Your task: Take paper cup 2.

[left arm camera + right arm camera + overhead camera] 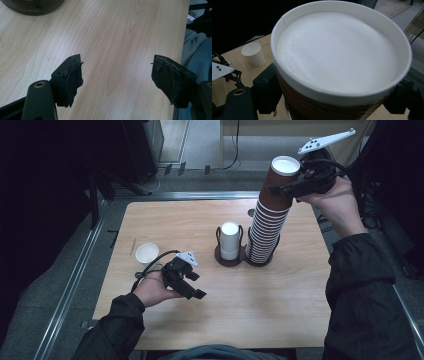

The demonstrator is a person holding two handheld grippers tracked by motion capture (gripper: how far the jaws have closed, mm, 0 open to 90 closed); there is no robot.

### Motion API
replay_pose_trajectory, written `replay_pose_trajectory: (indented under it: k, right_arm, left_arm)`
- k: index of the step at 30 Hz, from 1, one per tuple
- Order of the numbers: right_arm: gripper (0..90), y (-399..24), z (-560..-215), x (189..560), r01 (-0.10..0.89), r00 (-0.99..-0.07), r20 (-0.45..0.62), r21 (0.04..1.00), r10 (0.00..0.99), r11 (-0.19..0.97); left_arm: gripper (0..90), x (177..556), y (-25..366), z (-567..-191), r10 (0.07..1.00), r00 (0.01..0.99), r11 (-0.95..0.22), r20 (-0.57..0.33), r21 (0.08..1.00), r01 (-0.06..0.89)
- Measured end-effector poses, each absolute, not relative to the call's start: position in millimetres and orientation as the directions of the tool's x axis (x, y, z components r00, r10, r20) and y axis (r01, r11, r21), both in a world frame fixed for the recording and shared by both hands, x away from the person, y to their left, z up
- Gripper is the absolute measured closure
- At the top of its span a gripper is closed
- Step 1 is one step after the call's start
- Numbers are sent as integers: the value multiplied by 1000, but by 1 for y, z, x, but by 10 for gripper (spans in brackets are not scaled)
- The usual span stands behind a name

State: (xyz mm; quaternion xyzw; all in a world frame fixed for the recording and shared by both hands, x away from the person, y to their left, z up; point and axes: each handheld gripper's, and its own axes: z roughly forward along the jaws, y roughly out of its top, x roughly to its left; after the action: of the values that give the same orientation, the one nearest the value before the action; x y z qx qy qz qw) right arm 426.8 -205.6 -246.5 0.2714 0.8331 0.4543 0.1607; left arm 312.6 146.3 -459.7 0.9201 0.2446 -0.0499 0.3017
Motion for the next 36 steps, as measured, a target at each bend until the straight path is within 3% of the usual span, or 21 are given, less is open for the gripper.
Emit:
replay_pose_trajectory:
  k: [4,14,24,36]
  right_arm:
    - [187,-207,-238,425,289,-794,-13,872,608,396]
    - [188,-206,-215,418,263,-794,-49,871,606,415]
    - [188,-203,-179,399,177,-783,-121,897,611,405]
    - [188,-191,-155,364,96,-836,-147,909,528,405]
  left_arm:
    - [246,313,146,-460,419,876,-699,-239,530,479]
    - [247,313,148,-461,423,872,-694,-247,529,488]
    - [248,313,149,-461,429,866,-686,-257,530,498]
    - [248,316,155,-458,447,858,-662,-254,551,508]
